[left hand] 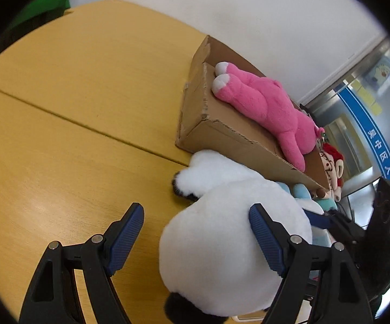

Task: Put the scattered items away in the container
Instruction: 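Close both grippers on the white panda plush and lift it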

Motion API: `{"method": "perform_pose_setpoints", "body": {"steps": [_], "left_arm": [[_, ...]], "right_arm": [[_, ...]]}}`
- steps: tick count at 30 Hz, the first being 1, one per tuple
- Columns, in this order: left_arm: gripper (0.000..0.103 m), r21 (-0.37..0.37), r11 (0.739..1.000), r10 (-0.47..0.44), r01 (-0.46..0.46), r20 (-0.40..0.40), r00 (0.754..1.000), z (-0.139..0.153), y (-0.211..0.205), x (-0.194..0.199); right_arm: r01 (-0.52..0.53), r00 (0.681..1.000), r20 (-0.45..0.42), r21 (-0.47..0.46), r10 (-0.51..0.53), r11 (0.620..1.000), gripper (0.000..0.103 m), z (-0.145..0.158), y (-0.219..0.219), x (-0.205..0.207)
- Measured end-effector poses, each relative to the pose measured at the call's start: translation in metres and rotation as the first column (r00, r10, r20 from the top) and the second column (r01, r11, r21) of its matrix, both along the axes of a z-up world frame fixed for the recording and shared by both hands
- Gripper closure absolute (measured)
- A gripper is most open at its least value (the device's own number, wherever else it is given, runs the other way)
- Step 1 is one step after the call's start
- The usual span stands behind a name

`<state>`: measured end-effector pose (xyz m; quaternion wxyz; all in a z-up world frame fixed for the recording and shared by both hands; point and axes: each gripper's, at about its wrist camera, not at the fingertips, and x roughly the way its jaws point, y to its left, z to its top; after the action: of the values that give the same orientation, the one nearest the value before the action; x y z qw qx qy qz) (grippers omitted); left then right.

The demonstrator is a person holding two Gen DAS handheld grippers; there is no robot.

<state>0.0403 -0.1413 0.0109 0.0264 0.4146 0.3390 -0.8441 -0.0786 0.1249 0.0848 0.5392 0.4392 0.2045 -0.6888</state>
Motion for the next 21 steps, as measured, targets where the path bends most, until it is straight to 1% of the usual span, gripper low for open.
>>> {"method": "perform_pose_setpoints", "body": {"steps": [1,3,5,8,9,10,12,15,17,18,19,20,21], "left_arm": [[0.023,0.035,0.999,-0.011,0.011,0.0,1.0,-0.003,-0.002,-0.002],[0.023,0.091,0.995,-0.049,0.049,-0.001,0.999,-0.006,-0.004,-0.006],[0.023,0.12,0.987,-0.104,0.106,-0.022,0.994,-0.005,-0.001,-0.009],[0.023,0.182,0.962,-0.193,0.202,-0.069,0.979,-0.005,0.002,-0.009],[0.023,0.186,0.957,-0.213,0.222,-0.07,0.975,-0.006,0.005,-0.011],[0.021,0.177,0.957,-0.222,0.229,-0.058,0.973,-0.007,0.006,-0.014],[0.02,0.167,0.956,-0.238,0.241,-0.037,0.971,-0.01,0.011,-0.019],[0.014,0.163,0.954,-0.252,0.253,-0.028,0.967,-0.014,0.014,-0.022],[0.006,0.198,0.946,-0.261,0.257,-0.003,0.965,-0.023,0.012,-0.025],[0.0,0.23,0.941,-0.26,0.249,0.018,0.965,-0.03,0.009,-0.026],[0.0,0.275,0.931,-0.258,0.241,0.026,0.966,-0.037,0.006,-0.026],[0.0,0.308,0.922,-0.253,0.236,0.017,0.967,-0.041,0.004,-0.024],[0.0,0.312,0.921,-0.247,0.233,0.007,0.969,-0.042,0.004,-0.023]], "right_arm": [[-0.009,0.998,0.057,-0.005,0.009,1.0,0.0,-0.003,-0.003,-0.004],[-0.036,0.993,0.112,0.003,0.035,0.999,0.0,-0.011,-0.01,-0.004],[-0.055,0.991,0.12,0.008,0.054,0.998,0.0,-0.016,-0.012,0.001],[-0.077,0.991,0.114,0.0,0.076,0.997,0.0,-0.018,-0.009,0.005],[-0.074,0.99,0.12,-0.003,0.073,0.997,0.0,-0.02,-0.008,0.005],[-0.071,0.989,0.127,-0.005,0.071,0.997,0.0,-0.022,-0.007,0.004],[-0.064,0.989,0.132,-0.001,0.064,0.998,0.0,-0.027,-0.007,0.005],[-0.063,0.991,0.116,-0.002,0.063,0.998,0.0,-0.03,-0.007,0.01],[-0.071,0.992,0.106,0.002,0.07,0.997,0.0,-0.03,-0.006,0.011],[-0.076,0.992,0.104,0.001,0.076,0.997,0.0,-0.03,-0.003,0.009],[-0.08,0.992,0.099,0.001,0.079,0.997,0.0,-0.03,-0.002,0.01],[-0.077,0.992,0.096,-0.003,0.077,0.997,0.0,-0.031,-0.002,0.011],[-0.073,0.992,0.098,-0.008,0.074,0.997,0.0,-0.032,-0.001,0.011]]}}
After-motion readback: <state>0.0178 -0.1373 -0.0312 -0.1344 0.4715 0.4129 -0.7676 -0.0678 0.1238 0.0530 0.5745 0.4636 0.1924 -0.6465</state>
